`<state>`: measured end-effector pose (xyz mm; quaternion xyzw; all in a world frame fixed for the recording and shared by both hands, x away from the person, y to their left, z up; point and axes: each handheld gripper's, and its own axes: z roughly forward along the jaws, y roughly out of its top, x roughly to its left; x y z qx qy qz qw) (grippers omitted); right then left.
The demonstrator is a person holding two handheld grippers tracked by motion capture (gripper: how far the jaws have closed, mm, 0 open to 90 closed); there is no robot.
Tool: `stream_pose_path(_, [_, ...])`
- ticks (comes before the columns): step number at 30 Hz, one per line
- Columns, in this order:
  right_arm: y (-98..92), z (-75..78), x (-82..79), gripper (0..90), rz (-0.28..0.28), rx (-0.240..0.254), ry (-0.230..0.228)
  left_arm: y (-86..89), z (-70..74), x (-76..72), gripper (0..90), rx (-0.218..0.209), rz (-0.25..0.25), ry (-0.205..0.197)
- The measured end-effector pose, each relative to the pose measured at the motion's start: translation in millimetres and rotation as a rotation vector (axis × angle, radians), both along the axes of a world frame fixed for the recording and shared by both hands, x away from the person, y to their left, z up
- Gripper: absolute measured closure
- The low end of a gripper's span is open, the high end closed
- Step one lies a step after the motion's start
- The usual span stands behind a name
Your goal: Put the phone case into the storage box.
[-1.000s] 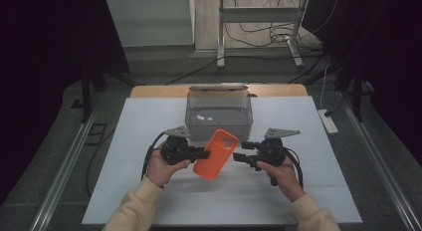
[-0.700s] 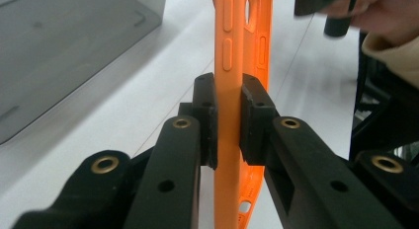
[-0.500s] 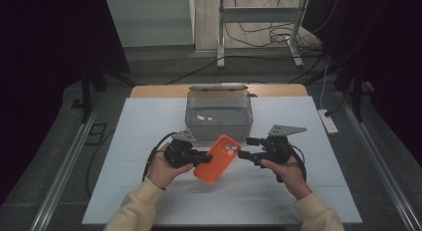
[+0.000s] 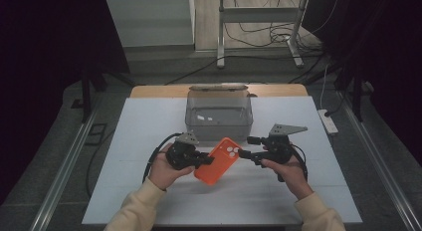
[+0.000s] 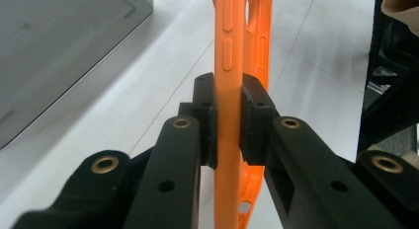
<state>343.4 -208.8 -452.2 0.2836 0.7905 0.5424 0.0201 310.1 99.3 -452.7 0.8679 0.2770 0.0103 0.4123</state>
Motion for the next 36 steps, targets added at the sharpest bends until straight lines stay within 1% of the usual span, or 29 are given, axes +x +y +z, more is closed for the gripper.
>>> stream_pose_path(3, [-0.4, 0.0, -0.2, 28.5, -0.001, 0.000, 0.000, -0.5, 0.9, -0.5, 80.0, 0.003, -0.001, -0.004])
stream_pose_path(5, [-1.2, -0.2, -0.3, 28.6, -0.001, -0.001, -0.002, -0.7, 2.4, -1.2, 80.0, 0.015, 0.002, -0.007])
stream_pose_path(9, [-3.6, -0.9, -2.2, 28.6, -0.005, 0.000, 0.003, 0.0, 5.8, -2.8, 80.0, 0.026, 0.011, -0.015])
stream_pose_path(15, [-6.3, -3.7, -4.4, 28.5, -0.007, -0.001, 0.007, 1.5, 10.6, -3.7, 80.0, 0.022, 0.028, -0.017])
stream_pose_path(20, [-11.1, -6.2, -7.6, 28.3, -0.016, -0.009, 0.002, 0.7, 15.1, -1.7, 80.0, 0.025, 0.039, -0.014])
stream_pose_path(23, [-14.8, -7.8, -9.3, 28.2, -0.024, -0.009, -0.003, 0.4, 20.5, -0.1, 80.0, 0.032, 0.043, -0.016])
stream_pose_path(25, [-16.8, -9.0, -10.2, 28.1, -0.028, -0.018, -0.008, 0.5, 24.2, 1.5, 80.0, 0.035, 0.049, -0.015])
stream_pose_path(26, [-17.9, -9.8, -10.2, 28.1, -0.029, -0.024, -0.018, 0.4, 25.8, 2.3, 80.0, 0.035, 0.053, -0.016])
stream_pose_path(33, [-25.7, -13.8, -12.0, 27.8, -0.052, -0.042, -0.035, 0.9, 36.0, 6.8, 80.0, 0.042, 0.066, -0.016])
stream_pose_path(36, [-28.3, -16.7, -12.5, 27.7, -0.060, -0.050, -0.033, 2.3, 39.0, 8.7, 80.0, 0.041, 0.073, -0.012])
